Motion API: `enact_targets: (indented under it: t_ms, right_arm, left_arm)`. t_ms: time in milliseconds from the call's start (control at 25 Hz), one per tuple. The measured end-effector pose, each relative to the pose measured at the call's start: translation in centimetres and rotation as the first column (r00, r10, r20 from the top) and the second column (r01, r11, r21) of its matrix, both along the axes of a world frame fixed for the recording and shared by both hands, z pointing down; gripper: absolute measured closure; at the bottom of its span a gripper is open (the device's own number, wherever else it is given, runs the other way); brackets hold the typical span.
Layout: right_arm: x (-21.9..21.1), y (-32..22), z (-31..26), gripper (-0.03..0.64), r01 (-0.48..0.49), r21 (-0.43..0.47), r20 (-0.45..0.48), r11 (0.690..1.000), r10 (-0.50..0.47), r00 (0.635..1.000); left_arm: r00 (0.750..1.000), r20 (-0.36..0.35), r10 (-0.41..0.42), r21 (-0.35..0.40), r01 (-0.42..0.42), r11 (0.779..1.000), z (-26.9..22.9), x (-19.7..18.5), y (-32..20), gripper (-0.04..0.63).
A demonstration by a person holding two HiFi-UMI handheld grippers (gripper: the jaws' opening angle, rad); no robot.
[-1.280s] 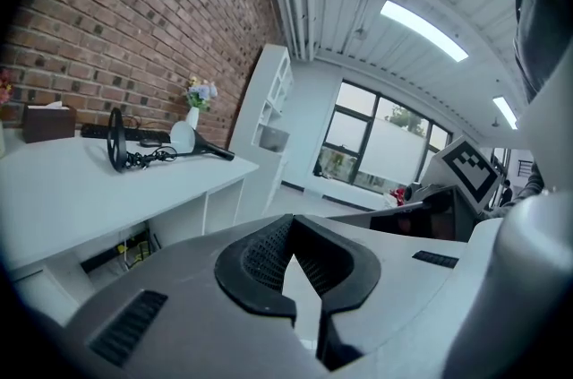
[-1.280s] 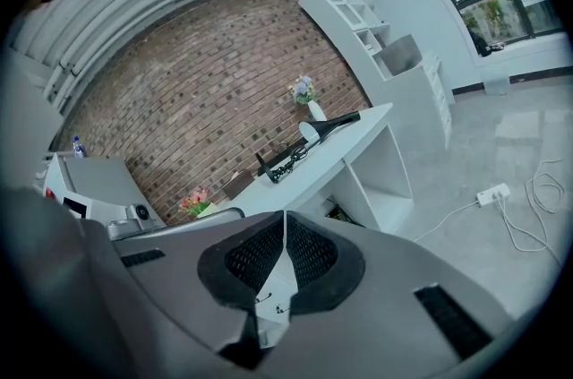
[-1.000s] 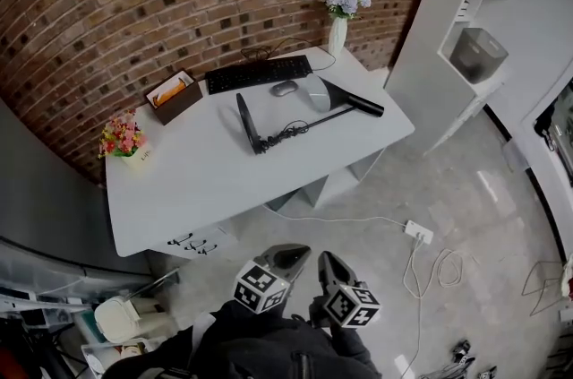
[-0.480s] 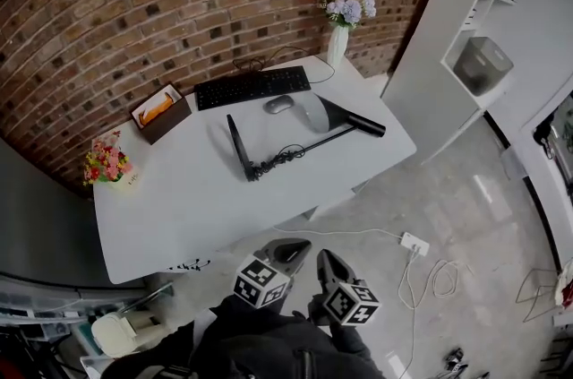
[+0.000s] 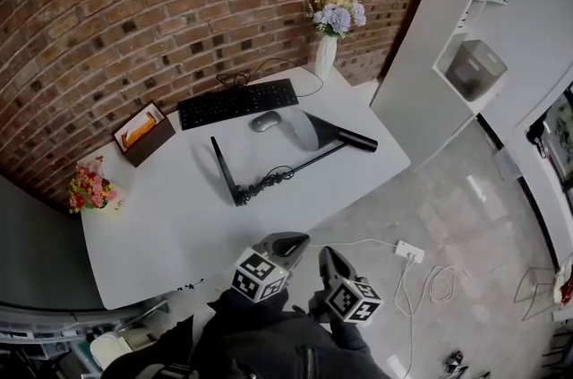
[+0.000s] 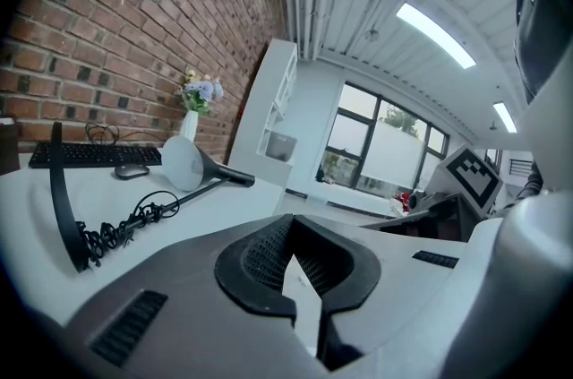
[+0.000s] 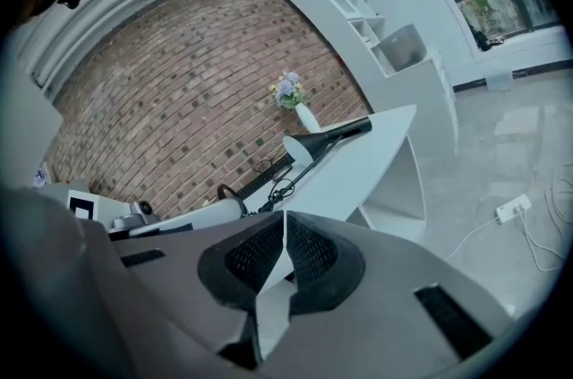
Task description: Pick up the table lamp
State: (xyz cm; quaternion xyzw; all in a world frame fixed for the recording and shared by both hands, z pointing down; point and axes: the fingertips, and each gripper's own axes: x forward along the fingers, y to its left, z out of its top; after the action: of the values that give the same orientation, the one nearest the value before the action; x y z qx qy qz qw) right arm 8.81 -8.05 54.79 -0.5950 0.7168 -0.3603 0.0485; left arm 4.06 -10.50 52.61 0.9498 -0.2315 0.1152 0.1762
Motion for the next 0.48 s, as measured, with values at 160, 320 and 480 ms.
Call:
enact_targets:
  t_ms: [160,320,480]
  right_arm:
    - [0.4,-1.8,-0.5,0.604,0.005,0.009,-0.011,1.0,-0.004,1.0]
    - [0.0,-2.8,-0.3,0.604,0.014,0.002,-0.008,1.0,-0.014,1.0]
    - [-0.1,-3.0,-0.4,0.604,0.007,0.0,-0.003,1.0,-0.007,1.0]
  left_arm:
    - [1.0,-0.008,-0.011,0.011,0.011,1.0,-0.5,0.1,-2.0,0.588]
    - [1.0,-0.01,-0.013,0.009,0.013,1.0,-0.4,0.0,-3.2,0.588]
    - [1.0,-0.012,-0.018,-0.01,0.018,1.0,0.0,-0.4,-3.1,0.588]
